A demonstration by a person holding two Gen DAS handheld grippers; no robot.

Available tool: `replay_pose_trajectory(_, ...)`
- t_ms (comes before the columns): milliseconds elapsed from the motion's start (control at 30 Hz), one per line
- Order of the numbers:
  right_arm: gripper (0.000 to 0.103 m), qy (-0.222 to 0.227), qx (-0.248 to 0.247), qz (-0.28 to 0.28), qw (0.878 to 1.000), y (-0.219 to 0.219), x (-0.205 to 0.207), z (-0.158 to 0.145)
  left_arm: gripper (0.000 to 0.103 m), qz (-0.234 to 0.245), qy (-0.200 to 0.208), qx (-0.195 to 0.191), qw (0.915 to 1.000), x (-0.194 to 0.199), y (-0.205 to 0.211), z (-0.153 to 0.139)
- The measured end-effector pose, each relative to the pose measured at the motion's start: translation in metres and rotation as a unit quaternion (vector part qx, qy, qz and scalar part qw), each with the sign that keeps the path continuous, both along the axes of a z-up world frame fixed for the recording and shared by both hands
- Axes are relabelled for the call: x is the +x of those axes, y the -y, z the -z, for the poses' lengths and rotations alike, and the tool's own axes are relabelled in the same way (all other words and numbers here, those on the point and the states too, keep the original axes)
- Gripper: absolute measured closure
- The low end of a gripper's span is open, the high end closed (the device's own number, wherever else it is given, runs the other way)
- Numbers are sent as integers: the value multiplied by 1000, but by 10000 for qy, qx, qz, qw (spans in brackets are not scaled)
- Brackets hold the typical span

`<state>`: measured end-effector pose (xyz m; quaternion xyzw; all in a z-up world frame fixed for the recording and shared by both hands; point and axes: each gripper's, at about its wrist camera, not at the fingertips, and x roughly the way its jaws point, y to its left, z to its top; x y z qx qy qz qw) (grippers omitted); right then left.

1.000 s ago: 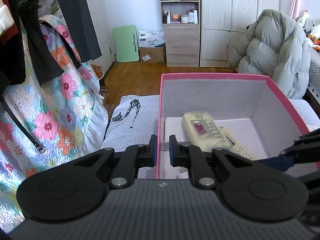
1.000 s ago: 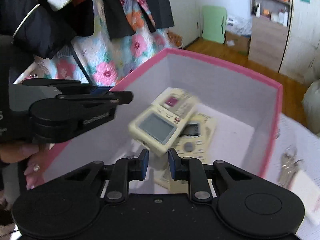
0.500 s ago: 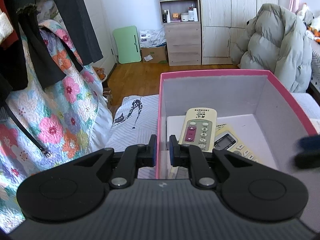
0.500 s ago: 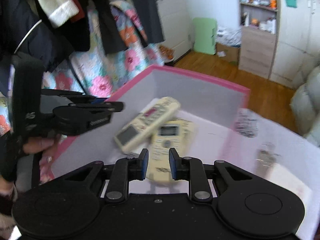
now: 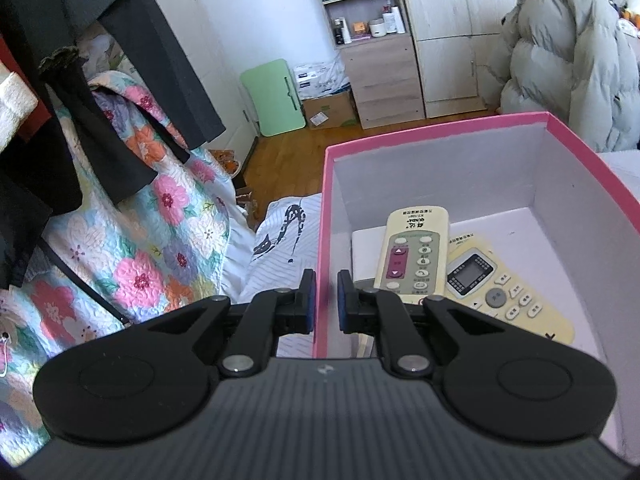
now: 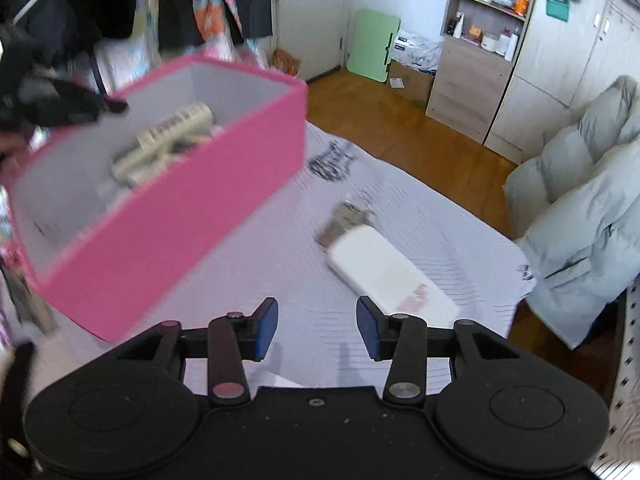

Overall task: Organize rigid objects
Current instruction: 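Return the right tool to the bed and grasp the second white power bank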

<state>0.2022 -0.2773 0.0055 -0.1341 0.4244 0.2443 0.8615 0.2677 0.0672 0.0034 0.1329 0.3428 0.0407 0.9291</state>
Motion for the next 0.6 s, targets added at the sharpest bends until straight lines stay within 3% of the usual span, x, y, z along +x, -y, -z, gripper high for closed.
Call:
replay_pose_trajectory(133, 40, 232, -184, -288, 9991, 3, 15, 10, 93, -95, 12, -32, 9999, -2, 0, 0)
replay_pose_trajectory(467, 36, 83, -807, -955, 9921, -15, 76, 43, 93, -224, 79, -87, 9997, -4, 1, 1)
replay_pose_trajectory(600, 31, -100, -470, -690, 9965, -15, 92, 53, 93, -209, 91, -171, 9996, -4, -1, 0)
